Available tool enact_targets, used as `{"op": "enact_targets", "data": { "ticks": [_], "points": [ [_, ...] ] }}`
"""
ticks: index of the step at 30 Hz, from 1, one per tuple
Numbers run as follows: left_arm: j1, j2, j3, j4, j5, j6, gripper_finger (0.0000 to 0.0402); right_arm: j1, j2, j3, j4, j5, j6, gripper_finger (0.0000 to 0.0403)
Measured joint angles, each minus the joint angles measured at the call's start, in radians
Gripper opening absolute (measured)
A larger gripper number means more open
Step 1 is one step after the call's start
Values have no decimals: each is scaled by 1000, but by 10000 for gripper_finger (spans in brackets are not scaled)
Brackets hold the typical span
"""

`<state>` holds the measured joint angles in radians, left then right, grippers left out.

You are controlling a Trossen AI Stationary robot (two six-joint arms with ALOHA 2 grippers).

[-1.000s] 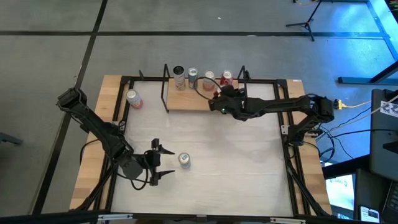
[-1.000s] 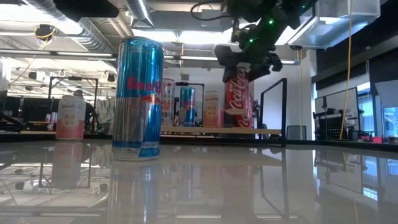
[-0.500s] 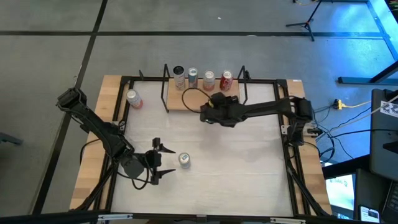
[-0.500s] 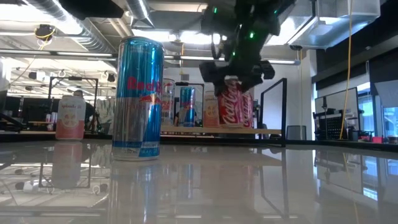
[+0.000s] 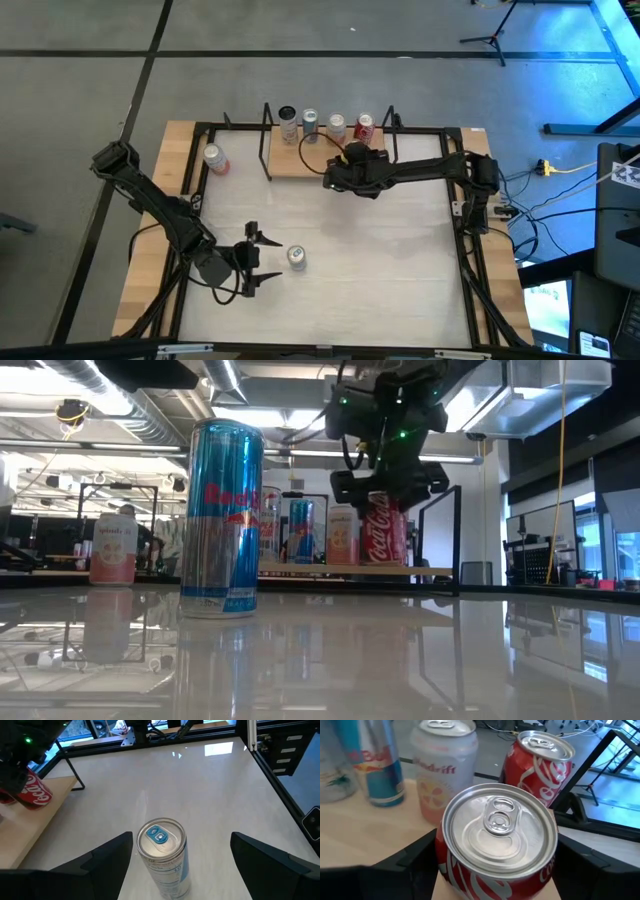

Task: Place canned beverage on shelf
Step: Put the red soda can align with the other red soda can on the shelf

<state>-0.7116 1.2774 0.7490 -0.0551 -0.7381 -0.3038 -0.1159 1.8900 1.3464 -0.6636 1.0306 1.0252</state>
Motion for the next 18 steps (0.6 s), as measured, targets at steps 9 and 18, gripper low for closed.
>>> {"op": "enact_targets", "data": {
  "ticks": [9,18],
  "points": [
    [0,0,0,0,5,-3,325,-11,0,0,-27,-1,-13,322],
    [0,0,0,2,69,-8,325,-9,-3,0,-35,-3,-35,325]
  ]
}}
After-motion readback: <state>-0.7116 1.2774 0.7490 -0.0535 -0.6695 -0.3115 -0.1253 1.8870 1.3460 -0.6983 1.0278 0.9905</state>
